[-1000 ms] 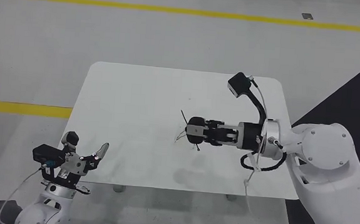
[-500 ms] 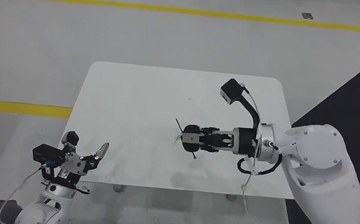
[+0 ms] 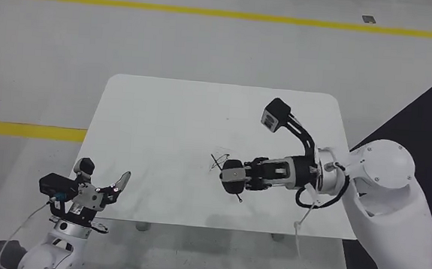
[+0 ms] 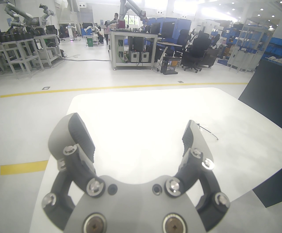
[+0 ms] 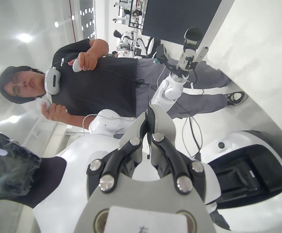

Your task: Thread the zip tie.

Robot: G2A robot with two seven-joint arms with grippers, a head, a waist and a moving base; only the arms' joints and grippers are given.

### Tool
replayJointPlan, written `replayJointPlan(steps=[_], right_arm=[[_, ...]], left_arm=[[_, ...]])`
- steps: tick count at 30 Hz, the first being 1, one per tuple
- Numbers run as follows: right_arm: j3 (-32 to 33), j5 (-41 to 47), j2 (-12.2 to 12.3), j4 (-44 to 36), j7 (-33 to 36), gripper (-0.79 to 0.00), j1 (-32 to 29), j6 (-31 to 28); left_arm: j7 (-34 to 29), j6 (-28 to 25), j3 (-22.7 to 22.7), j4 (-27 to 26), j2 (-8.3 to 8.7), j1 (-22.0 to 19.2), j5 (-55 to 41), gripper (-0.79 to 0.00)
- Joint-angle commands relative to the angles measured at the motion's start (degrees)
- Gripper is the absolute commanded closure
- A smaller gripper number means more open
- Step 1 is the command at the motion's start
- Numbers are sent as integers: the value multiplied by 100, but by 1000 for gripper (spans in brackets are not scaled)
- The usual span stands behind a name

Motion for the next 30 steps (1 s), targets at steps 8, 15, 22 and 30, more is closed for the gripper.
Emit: replayJointPlan(steps=[8, 15, 22, 30], right_arm=[[-215, 414, -16, 213, 164, 0, 187, 198], [-233, 630, -29, 325, 44, 0, 96, 243], [-239, -1000, -31, -25, -1828, 0, -49, -1100], [-369, -1016, -43, -201, -1999, 0, -327, -1570]], left_arm=[[0, 0, 0, 0, 0, 0, 0, -785], [0, 0, 0, 0, 0, 0, 0, -785], [0, 0, 0, 0, 0, 0, 0, -785], [0, 0, 0, 0, 0, 0, 0, -785]])
